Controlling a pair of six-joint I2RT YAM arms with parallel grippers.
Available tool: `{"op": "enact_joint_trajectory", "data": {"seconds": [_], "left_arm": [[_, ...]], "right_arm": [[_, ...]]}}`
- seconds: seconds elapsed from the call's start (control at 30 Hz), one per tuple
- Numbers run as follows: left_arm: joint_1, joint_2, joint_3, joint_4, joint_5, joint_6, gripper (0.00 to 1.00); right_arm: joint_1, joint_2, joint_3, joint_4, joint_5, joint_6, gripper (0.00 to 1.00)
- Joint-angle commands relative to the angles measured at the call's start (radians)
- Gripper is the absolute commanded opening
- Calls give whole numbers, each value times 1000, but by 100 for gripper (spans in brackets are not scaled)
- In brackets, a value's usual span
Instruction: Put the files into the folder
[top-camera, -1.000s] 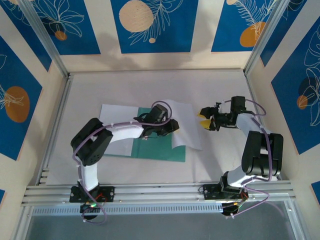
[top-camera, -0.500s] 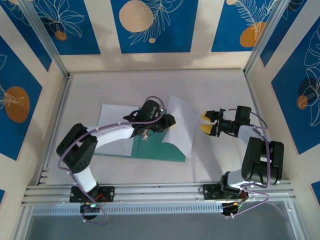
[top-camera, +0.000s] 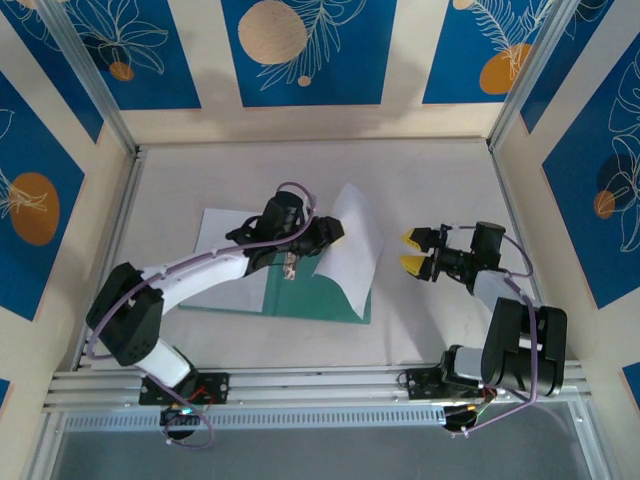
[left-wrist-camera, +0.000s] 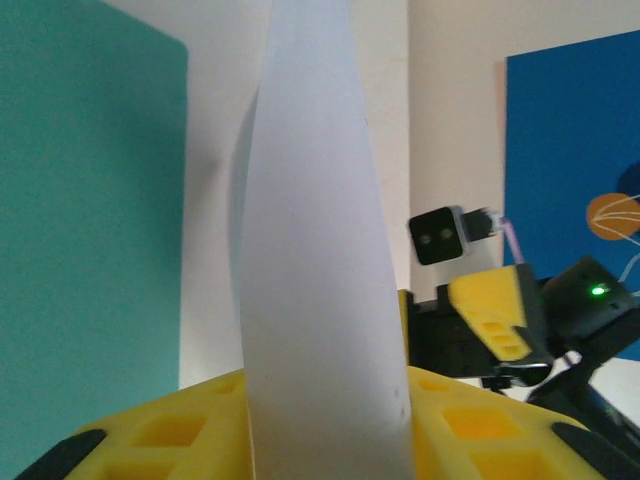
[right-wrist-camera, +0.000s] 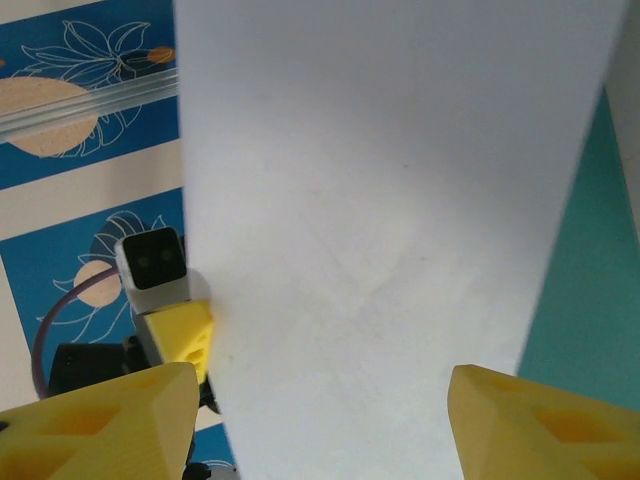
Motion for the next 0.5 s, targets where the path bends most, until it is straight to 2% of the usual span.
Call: {"op": "enact_joint_trajectory", "data": {"seconds": [0.0,0.13,0.33,0.47], "left_arm": [[14,-45,5,-23,20,-12,37],[17,-64,10,-35,15,-15,37],[19,-83,22,-30,14,-27,37],[18,-96,37,-28,17,-38,37]], "right_arm": [[38,-41,-36,67,17,74,68],[112,-84,-96,122,84,143,69],[234,-116,-202,355,206,285,71],[289,-136,-224,447,279,341,72]]}}
